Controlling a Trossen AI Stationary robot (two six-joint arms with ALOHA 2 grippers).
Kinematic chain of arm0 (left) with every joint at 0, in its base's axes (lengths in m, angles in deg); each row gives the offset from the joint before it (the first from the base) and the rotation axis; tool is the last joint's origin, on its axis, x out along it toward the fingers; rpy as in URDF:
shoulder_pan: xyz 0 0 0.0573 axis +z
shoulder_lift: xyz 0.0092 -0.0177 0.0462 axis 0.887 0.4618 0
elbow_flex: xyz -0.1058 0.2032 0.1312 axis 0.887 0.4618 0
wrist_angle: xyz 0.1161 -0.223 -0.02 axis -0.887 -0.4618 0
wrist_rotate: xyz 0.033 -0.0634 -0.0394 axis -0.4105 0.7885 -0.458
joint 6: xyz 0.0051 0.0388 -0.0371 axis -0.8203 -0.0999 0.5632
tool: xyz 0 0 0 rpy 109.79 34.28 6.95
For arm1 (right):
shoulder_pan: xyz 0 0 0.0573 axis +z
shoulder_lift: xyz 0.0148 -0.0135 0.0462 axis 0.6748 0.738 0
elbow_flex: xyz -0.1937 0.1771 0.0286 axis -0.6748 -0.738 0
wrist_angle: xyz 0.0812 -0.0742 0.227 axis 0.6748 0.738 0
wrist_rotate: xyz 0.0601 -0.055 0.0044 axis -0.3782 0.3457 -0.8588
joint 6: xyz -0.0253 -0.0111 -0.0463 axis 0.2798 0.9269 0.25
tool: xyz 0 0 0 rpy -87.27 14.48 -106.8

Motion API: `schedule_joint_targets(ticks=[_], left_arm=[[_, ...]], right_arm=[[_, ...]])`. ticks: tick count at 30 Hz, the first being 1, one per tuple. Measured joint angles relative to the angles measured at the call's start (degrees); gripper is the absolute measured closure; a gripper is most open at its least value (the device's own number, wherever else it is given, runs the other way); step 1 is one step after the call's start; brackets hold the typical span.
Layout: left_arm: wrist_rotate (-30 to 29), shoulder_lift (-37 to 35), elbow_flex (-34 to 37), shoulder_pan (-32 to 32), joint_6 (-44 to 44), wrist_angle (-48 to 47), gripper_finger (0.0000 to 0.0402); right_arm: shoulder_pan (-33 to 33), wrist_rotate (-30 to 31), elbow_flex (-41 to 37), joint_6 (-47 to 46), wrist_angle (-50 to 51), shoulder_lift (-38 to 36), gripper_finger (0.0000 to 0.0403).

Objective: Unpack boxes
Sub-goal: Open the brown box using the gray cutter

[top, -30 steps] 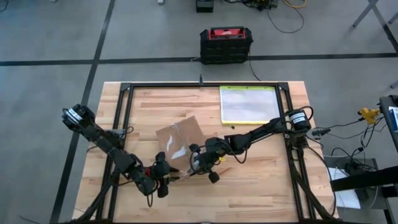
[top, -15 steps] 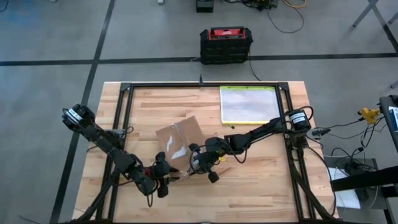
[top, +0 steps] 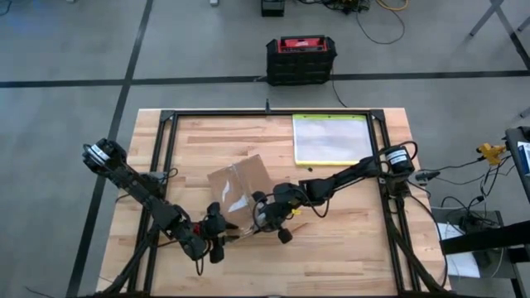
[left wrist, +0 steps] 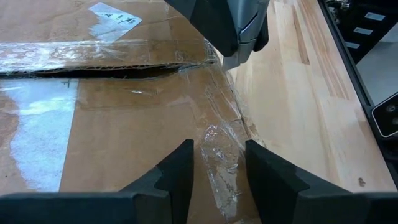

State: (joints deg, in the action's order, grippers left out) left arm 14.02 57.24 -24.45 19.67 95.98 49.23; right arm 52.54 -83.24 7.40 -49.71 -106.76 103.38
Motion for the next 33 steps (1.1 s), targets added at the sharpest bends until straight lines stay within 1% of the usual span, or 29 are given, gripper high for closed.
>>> schedule_joint_targets(ticks=[6, 16, 22, 33], left_arm=[[0.7, 0.0, 0.0, 0.0, 0.0, -0.1, 0.0281], [1.0, 0.0, 0.0, 0.0, 0.0, -0.3, 0.0282], [0.9, 0.0, 0.0, 0.0, 0.0, -0.2, 0.0278], [0.9, 0.0, 0.0, 0.0, 0.0, -0.1, 0.0277]], right_arm=[[0.0, 0.1, -1.9, 0.6, 1.3, -2.2, 0.0363], [-0.3, -0.2, -2.6, 1.4, 2.9, -3.2, 0.0363], [-0.3, -0.2, -2.6, 0.4, -1.9, -3.4, 0.0363], [-0.4, -0.5, -2.6, 0.0, -2.2, -2.6, 0.0363]])
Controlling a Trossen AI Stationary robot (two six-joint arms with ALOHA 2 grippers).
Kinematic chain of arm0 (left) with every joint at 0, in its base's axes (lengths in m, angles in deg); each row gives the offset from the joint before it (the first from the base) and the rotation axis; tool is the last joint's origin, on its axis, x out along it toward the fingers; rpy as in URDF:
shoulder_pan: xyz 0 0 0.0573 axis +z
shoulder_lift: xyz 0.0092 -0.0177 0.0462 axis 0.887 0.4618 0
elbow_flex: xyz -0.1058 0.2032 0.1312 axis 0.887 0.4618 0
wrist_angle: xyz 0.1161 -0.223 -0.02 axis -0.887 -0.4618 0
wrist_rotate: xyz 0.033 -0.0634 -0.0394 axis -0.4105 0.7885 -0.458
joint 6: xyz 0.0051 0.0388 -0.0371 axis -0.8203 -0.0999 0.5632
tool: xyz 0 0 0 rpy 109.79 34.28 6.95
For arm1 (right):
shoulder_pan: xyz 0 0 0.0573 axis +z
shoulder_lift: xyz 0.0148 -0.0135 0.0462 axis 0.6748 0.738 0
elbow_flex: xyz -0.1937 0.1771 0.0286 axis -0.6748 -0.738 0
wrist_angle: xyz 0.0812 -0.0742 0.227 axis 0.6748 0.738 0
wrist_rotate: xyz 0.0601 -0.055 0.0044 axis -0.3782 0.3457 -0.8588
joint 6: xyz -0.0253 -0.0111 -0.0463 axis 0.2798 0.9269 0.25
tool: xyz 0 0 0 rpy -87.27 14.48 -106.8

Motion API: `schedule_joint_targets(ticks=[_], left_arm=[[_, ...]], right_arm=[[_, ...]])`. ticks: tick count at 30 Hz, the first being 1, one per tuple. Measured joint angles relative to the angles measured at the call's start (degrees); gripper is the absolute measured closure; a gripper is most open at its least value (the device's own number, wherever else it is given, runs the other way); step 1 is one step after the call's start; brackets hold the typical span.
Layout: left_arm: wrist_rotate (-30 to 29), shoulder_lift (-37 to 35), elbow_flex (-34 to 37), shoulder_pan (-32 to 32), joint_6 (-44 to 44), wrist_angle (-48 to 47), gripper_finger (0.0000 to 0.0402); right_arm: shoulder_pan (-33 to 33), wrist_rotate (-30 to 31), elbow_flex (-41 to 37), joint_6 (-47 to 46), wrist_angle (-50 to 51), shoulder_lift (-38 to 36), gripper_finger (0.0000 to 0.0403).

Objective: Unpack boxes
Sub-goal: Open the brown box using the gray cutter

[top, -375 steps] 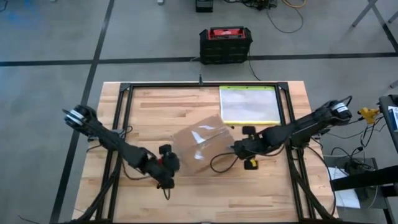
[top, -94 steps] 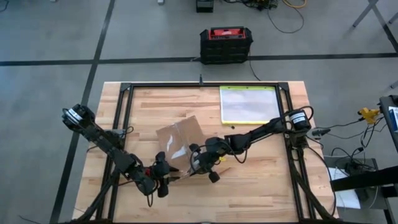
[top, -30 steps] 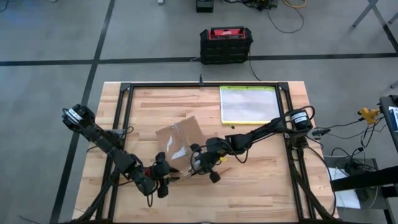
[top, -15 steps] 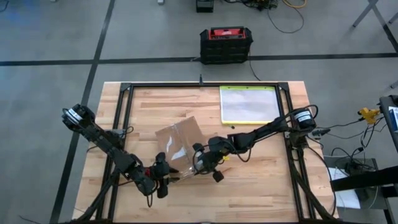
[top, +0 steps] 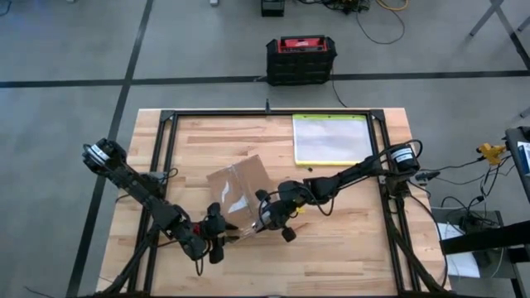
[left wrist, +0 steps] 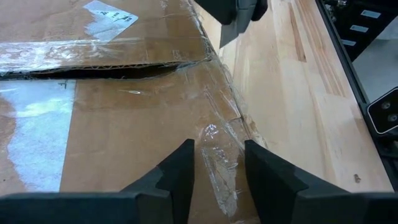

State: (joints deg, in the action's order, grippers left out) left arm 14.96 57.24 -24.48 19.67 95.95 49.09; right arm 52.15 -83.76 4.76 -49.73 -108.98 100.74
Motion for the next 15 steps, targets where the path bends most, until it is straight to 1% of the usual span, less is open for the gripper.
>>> schedule_joint_targets(ticks=[6, 15], left_arm=[[0.0, 0.0, 0.0, 0.0, 0.0, 0.1, 0.0281], [0.0, 0.0, 0.0, 0.0, 0.0, 0.1, 0.0277]], right_arm=[[0.0, 0.0, 0.2, -0.5, -1.1, 1.9, 0.0363], [0.0, 0.4, 0.1, -0.5, -0.5, 1.8, 0.0363]])
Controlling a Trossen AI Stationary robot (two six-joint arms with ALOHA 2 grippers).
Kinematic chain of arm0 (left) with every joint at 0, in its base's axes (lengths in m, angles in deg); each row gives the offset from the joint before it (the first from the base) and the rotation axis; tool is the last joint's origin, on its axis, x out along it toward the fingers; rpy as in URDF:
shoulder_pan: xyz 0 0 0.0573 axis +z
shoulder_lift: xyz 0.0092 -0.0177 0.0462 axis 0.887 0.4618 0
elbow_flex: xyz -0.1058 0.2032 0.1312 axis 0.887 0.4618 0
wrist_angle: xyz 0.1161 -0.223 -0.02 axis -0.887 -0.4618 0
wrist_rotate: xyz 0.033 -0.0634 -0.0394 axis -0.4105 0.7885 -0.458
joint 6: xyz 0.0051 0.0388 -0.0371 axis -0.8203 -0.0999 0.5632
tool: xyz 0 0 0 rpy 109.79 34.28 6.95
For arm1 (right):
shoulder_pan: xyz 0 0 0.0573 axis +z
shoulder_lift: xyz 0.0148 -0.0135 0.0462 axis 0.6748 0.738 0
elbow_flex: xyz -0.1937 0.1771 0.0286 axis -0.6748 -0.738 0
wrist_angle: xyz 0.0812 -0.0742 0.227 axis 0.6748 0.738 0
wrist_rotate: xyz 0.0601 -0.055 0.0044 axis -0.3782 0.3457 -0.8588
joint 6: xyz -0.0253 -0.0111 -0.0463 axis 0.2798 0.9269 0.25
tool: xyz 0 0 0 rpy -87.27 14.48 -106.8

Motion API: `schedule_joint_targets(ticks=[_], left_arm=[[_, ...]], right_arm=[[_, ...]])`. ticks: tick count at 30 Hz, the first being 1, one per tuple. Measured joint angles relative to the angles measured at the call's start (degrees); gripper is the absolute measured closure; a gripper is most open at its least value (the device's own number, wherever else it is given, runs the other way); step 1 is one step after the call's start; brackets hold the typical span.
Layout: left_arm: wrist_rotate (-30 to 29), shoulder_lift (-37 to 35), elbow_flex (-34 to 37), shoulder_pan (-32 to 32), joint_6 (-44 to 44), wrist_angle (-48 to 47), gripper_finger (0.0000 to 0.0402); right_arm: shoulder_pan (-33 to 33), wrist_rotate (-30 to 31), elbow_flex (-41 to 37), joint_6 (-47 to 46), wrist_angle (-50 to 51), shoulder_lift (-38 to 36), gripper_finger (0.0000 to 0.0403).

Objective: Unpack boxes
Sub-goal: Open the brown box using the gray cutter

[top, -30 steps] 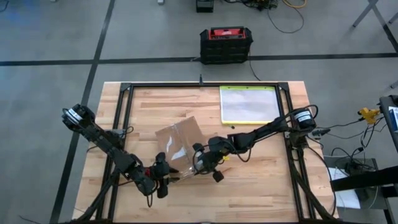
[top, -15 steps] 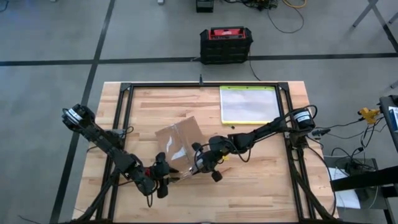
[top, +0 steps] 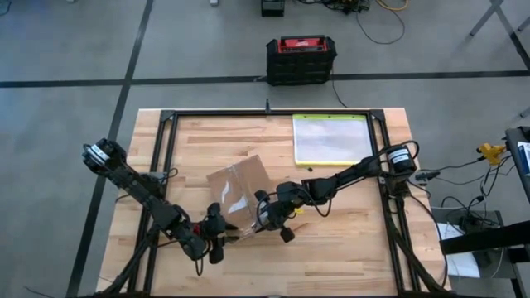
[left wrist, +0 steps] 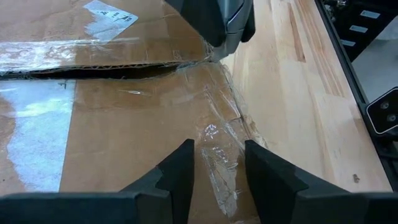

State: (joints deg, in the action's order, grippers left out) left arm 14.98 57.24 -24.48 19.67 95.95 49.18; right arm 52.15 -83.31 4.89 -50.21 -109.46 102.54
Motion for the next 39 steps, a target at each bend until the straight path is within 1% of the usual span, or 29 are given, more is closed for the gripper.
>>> schedule_joint_targets(ticks=[8, 13, 19, 23, 28, 34, 37, 39], left_arm=[[0.1, 0.0, 0.0, 0.0, 0.0, 0.0, 0.0281], [0.2, 0.0, 0.0, 0.0, 1.1, -0.6, 0.0282], [0.2, 0.0, -0.1, 0.0, 1.7, -0.7, 0.0282], [0.2, 0.0, -0.1, 0.0, 1.6, -0.3, 0.0282], [0.2, 0.0, -0.1, 0.0, 1.6, -0.2, 0.0282], [0.2, 0.0, 0.0, 0.0, 1.3, 0.0, 0.0282], [0.4, -0.7, -0.1, 0.0, 1.3, -0.2, 0.0282], [1.1, -1.8, -1.0, 0.0, 0.2, -1.0, 0.0283]], right_arm=[[0.0, 0.1, 0.0, 0.1, 2.6, -0.6, 0.0363], [0.0, 0.6, -0.9, 0.2, 5.3, -3.0, 0.0363], [0.3, 4.3, -5.2, -0.8, 6.3, -6.8, 0.0363], [0.3, 5.2, -6.7, -1.1, 5.4, -8.2, 0.0363], [0.6, 5.1, -5.1, -1.0, 1.8, -7.9, 0.0363], [0.8, 4.7, -1.9, -0.5, 2.5, -4.6, 0.0363], [0.8, 4.6, -1.6, -0.7, 2.3, -5.5, 0.0363], [0.8, 4.6, -1.9, -0.9, 6.2, -7.6, 0.0363]])
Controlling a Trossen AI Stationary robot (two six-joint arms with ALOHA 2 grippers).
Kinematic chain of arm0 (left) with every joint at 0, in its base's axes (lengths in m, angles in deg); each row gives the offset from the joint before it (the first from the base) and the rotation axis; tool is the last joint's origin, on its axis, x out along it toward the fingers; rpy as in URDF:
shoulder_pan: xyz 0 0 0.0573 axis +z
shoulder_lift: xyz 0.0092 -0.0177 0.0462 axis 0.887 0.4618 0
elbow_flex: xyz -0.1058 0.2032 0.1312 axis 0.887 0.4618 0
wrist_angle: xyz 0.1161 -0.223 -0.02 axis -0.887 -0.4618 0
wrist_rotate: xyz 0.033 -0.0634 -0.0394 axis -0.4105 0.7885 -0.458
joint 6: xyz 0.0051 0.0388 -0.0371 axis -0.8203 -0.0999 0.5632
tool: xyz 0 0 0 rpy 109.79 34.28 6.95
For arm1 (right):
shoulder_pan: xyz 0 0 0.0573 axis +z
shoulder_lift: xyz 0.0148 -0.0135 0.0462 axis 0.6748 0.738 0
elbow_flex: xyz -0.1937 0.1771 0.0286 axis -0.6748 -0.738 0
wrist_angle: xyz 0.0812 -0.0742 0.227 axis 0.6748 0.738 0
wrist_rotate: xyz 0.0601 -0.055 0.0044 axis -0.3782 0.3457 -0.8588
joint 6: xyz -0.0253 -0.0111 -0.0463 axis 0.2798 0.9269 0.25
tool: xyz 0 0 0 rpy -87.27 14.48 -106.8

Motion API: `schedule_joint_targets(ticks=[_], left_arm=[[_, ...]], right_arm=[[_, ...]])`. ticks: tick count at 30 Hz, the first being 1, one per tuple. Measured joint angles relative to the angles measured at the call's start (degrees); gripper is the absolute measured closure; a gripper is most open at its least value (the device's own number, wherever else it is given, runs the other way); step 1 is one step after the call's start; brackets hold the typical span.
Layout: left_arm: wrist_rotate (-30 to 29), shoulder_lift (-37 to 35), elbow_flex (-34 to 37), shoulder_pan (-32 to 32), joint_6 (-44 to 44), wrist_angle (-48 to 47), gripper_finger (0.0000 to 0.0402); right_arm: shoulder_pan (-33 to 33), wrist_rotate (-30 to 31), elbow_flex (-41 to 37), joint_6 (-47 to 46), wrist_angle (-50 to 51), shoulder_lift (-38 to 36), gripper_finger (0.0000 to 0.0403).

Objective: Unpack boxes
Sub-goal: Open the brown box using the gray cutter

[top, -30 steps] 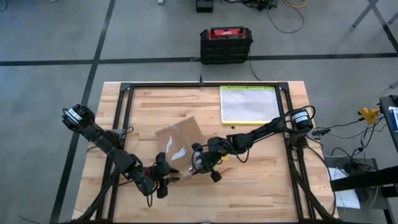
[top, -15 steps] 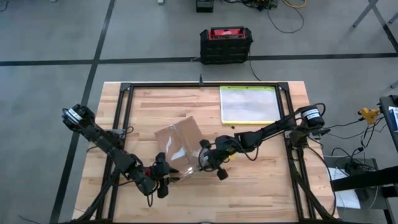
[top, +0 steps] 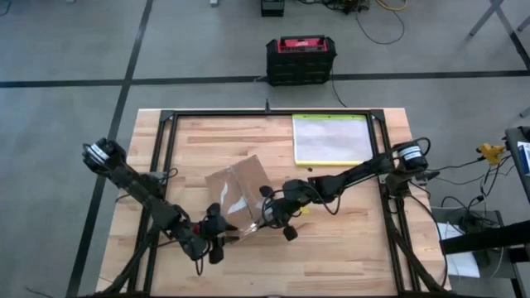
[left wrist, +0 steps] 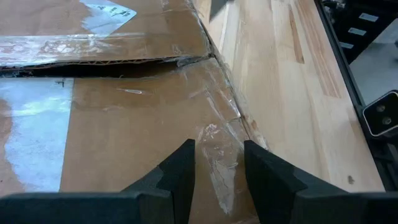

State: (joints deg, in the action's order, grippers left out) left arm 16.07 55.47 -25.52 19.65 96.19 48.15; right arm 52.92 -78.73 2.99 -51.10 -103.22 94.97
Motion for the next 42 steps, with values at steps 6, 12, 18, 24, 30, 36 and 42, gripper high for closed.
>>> schedule_joint_targets(ticks=[6, 12, 18, 24, 30, 36, 42], left_arm=[[-2.6, -4.1, -4.9, -0.3, -8.0, -3.8, 0.0283], [-8.8, -5.1, -6.6, 0.4, -12.6, -5.9, 0.0283], [-11.8, -7.5, -8.4, 2.1, -20.4, -5.6, 0.0283], [-8.9, -9.8, -11.9, 8.3, -25.1, -5.2, 0.0283], [1.6, -6.4, -13.3, 18.5, -26.2, -8.0, 0.0283], [1.4, -3.7, -19.1, 24.2, -31.3, -17.7, 0.0283], [2.3, -0.2, -25.3, 28.5, -36.2, -26.8, 0.0283]], right_arm=[[0.1, 5.0, 0.0, -5.6, 21.7, -10.0, 0.0363], [-0.2, 12.5, -0.3, -21.9, 50.4, -18.8, 0.0363], [-1.7, 14.6, -3.9, -34.8, 71.3, -21.0, 0.0363], [-1.8, 6.2, -10.8, -40.3, 77.8, -20.7, 0.0363], [0.9, 0.4, -18.0, -48.8, 80.8, -21.2, 0.0363], [8.0, -6.6, -24.6, -62.4, 79.9, -21.3, 0.0363], [13.5, -11.9, -26.8, -67.9, 77.6, -21.3, 0.0331]])
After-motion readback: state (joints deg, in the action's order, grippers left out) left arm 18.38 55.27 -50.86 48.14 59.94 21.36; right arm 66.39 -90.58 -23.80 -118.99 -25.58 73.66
